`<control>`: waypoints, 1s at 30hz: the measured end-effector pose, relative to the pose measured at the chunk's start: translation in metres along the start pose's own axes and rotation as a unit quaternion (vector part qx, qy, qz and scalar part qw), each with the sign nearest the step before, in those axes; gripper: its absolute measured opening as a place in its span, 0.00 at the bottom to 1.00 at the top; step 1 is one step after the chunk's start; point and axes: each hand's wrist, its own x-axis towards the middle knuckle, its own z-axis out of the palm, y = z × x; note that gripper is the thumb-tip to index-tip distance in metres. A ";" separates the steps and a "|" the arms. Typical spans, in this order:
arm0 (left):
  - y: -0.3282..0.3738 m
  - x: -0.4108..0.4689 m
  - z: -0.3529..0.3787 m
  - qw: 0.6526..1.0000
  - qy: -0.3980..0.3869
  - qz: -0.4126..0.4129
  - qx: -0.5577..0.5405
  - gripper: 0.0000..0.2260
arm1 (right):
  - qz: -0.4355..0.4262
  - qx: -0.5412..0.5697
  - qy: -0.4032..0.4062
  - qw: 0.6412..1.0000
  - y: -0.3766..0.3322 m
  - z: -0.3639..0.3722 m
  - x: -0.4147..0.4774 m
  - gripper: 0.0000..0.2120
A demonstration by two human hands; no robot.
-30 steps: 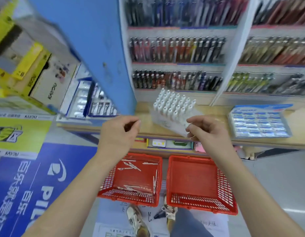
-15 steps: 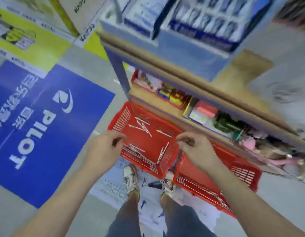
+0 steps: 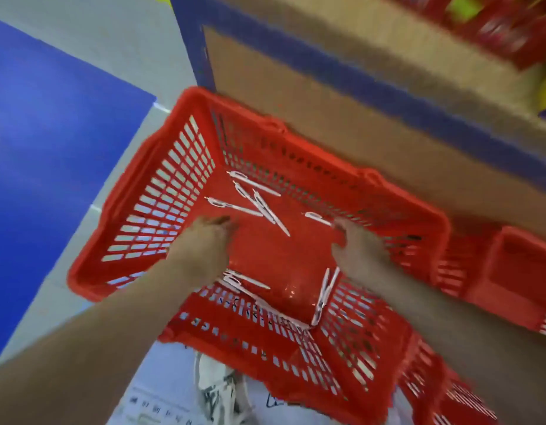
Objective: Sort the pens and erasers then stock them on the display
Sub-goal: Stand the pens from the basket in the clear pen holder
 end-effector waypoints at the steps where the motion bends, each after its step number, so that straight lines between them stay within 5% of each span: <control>1: -0.005 0.024 0.013 1.000 -0.010 0.002 0.023 0.29 | -0.004 -0.024 0.003 1.000 0.005 0.014 0.018 0.23; 5: -0.012 0.097 0.047 0.997 0.000 -0.003 0.076 0.35 | -0.016 -0.112 0.016 0.993 0.023 0.051 0.070 0.21; 10: -0.018 0.120 0.068 0.997 0.029 0.001 0.077 0.25 | -0.022 -0.242 0.025 0.970 0.032 0.081 0.095 0.13; 15: -0.028 0.115 0.063 0.994 0.006 -0.033 0.103 0.13 | -0.060 -0.212 -0.011 0.975 0.030 0.087 0.094 0.10; 19: -0.035 0.109 0.060 0.994 -0.034 -0.031 0.101 0.12 | -0.127 -0.116 0.048 0.984 -0.004 0.092 0.100 0.11; 24: -0.041 0.109 0.061 0.996 -0.034 -0.050 0.072 0.13 | -0.130 -0.229 0.069 0.962 -0.035 0.106 0.124 0.16; 27: -0.037 0.106 0.054 0.992 -0.051 -0.110 -0.044 0.13 | -0.103 -0.211 0.039 0.971 -0.039 0.103 0.123 0.11; 30: -0.016 0.085 0.038 0.936 -0.042 -0.169 -0.306 0.17 | -0.010 0.027 -0.102 0.994 -0.045 0.089 0.097 0.07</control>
